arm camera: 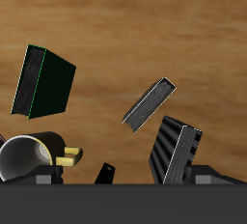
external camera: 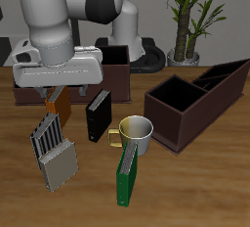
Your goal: Place the yellow book into the left desk caddy's back compartment
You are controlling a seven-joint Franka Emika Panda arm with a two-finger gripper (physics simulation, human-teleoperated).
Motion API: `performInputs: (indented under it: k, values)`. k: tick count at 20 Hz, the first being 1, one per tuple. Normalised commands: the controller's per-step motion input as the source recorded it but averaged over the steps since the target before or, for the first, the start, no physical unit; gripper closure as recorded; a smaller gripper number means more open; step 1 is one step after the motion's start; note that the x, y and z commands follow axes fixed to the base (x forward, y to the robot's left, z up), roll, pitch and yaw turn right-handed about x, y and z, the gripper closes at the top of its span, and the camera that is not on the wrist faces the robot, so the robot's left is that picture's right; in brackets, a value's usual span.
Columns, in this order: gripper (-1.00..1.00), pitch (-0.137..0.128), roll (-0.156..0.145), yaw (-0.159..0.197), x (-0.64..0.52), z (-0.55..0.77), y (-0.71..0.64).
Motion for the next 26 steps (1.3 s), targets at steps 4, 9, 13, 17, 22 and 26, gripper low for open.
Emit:
performInputs:
  k: [4, 9, 13, 17, 22, 26]
  values:
    - [-1.0, -0.035, -0.025, -0.027, 0.24, -0.12, -0.19]
    - [-1.0, -0.044, -0.07, -0.092, 0.18, -0.12, -0.26]
    - [-1.0, -0.07, -0.059, -0.135, 0.09, -0.13, -0.15]
    - [-1.0, -0.024, -0.007, -0.094, 0.14, -0.24, -0.01]
    - [-1.0, 0.008, 0.031, -0.035, 0.14, -0.3, 0.13]
    - [-1.0, -0.023, -0.005, -0.072, 0.11, -0.27, -0.04]
